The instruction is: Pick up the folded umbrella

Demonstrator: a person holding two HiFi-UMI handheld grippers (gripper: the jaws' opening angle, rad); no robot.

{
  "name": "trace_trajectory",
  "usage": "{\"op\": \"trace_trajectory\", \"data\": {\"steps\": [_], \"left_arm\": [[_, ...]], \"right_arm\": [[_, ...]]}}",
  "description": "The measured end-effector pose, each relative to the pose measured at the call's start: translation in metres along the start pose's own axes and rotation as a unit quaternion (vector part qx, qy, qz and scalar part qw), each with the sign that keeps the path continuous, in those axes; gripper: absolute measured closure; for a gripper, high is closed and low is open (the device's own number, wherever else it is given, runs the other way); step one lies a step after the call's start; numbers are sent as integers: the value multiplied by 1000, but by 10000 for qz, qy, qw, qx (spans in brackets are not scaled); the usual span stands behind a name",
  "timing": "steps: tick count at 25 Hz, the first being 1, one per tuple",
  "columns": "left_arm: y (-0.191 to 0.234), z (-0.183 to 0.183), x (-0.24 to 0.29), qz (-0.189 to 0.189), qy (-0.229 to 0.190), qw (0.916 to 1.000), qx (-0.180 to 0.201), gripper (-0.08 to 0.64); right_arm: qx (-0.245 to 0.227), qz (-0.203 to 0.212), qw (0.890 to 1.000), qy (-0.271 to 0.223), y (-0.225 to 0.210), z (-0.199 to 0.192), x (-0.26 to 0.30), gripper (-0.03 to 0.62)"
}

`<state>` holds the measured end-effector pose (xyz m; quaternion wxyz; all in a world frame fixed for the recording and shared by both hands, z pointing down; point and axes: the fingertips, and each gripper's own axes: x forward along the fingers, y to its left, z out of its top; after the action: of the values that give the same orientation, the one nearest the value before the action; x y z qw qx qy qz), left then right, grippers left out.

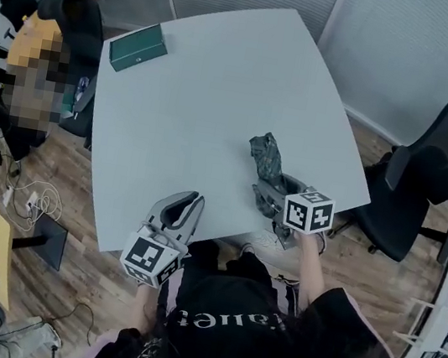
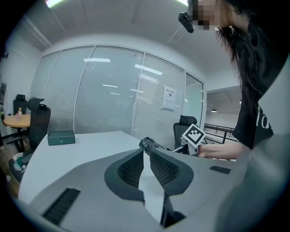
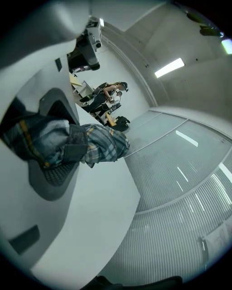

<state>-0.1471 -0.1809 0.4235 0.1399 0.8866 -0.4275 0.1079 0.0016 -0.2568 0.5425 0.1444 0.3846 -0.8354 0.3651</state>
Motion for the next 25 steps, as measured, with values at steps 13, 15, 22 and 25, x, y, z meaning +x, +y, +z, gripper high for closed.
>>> {"op": "trace_trajectory", "data": {"steps": [13, 15, 22, 25], "left_arm": [[-68, -4, 12, 301, -86, 9995, 18, 501], [-81, -6, 14, 355, -46, 9994, 12, 500], [-97, -12, 12, 404, 172, 9990, 46, 500], [-101, -9, 9, 408, 177, 9990, 79, 500]], "right_arm": [[-125, 470, 9987, -128, 24, -31, -85, 360], [-126, 469, 9988, -116, 21, -38, -95, 360], [-55, 543, 9984, -140, 20, -52, -111, 360], [51, 522, 9984, -208, 22, -56, -114, 360]]}}
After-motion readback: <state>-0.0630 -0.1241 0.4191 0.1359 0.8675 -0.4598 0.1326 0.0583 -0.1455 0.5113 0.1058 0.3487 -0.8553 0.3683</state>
